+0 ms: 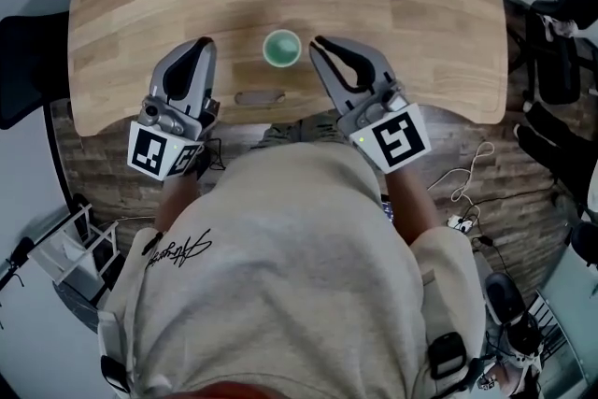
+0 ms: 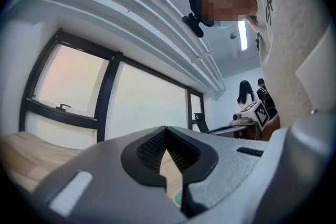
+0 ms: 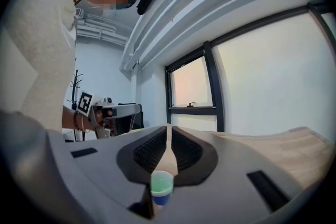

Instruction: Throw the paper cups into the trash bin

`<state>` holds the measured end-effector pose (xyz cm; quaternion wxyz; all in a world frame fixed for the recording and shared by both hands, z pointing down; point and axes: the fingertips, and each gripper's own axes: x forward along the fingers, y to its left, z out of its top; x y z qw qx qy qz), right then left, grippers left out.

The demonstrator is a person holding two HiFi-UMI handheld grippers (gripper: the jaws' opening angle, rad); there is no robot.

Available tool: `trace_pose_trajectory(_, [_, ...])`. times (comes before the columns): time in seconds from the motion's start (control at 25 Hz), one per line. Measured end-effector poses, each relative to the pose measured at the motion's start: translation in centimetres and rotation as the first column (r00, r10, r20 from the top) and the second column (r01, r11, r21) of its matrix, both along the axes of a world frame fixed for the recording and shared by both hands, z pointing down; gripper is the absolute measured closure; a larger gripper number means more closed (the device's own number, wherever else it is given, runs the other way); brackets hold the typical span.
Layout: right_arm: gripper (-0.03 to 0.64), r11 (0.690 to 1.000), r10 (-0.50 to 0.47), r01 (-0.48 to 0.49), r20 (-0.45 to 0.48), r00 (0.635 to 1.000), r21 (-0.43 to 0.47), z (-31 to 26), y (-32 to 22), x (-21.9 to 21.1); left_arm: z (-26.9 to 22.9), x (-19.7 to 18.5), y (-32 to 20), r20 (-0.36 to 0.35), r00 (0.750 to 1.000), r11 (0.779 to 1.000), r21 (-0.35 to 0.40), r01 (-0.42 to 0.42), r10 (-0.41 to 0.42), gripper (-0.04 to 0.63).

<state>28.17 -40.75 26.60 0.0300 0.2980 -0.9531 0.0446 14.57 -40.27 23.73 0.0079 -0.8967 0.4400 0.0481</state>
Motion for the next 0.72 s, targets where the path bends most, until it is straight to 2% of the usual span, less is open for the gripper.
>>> trace_pose_trajectory(0.16, [0.600,1.000,-0.015,0.015,-0.058,0.998,-0.006,1.9,-0.3,0.6,0.8,0.5,0.0,0.011,1.000,1.000,-0.023,0.012,-0.012,0.592])
trace_pose_trajectory(0.36, [0.522,0.998,-0.054,0.052,-0.119,0.991,-0.020,4.2,-0.2,1.0,2.0,0.8,0.2,0.018,0.999,0.998,-0.059,0.037,-0.036,0.592])
trace_pose_trajectory(0.56, [0.451,0.986,-0.152,0.163,-0.243,0.958,0.024,6.9,1.2,0.1,3.0,0.7,0.4,0.016,0.998,0.995,-0.085,0.060,-0.059,0.592])
trace_pose_trajectory(0.72, [0.382,0.977,-0.193,0.211,-0.283,0.940,0.036,8.9,2.0,-0.6,3.5,0.5,0.4,0.017,0.997,0.993,-0.094,0.075,-0.073,0.592])
